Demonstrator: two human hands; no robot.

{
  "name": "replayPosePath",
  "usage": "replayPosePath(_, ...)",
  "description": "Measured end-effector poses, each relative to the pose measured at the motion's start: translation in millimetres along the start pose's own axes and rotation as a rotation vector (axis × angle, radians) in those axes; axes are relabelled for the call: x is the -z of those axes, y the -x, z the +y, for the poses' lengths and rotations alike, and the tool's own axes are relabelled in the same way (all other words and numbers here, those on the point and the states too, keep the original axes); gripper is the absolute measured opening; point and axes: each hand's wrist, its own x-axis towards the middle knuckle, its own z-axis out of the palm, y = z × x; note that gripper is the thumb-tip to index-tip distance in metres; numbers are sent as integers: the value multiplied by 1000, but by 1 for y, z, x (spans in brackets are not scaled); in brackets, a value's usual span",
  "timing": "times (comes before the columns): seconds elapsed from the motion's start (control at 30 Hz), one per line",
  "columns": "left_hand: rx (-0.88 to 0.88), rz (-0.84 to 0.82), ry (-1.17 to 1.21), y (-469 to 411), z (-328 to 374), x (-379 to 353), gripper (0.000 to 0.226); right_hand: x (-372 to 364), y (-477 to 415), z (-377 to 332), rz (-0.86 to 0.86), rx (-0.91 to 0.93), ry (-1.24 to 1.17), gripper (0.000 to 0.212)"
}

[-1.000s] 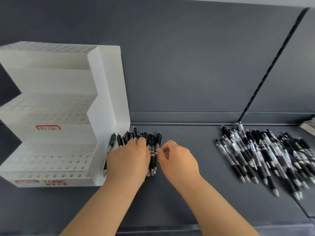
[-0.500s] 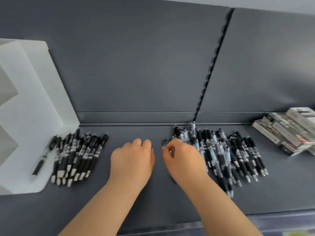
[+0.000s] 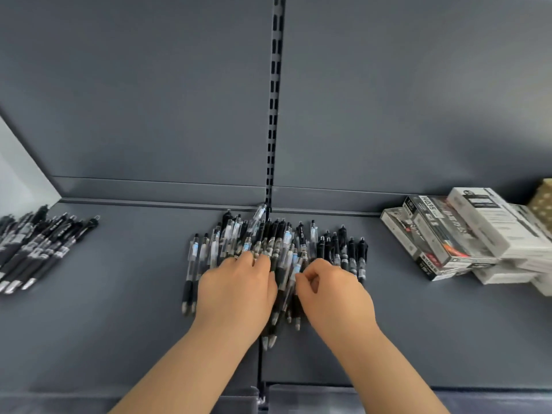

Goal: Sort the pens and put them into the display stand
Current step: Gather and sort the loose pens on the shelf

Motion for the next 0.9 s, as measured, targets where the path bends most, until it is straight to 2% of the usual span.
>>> replayPosePath(0.3, -37, -62, 2, -3, 41, -4, 15, 18, -2, 46, -8, -90, 19, 21)
replayPosePath(0.37, -25, -62, -25, -3, 47, -3, 23, 19, -2, 47, -27, -76, 85, 25)
replayPosePath(0.47, -44, -65, -36, -3, 56, -2, 33, 21, 1, 48, -84, -53, 165, 33)
replayPosePath(0.63, -65, -223, -76, -2, 68, -3, 36, 20, 5, 46, -241, -58, 176, 43)
replayPosePath(0.77, -55, -300, -108, -1, 70, -2, 37, 22, 4, 48, -275, -75, 113, 44)
replayPosePath(0.9, -38, -307, -143, -1, 75, -1, 38, 29, 3, 56, -244, -114, 38, 39)
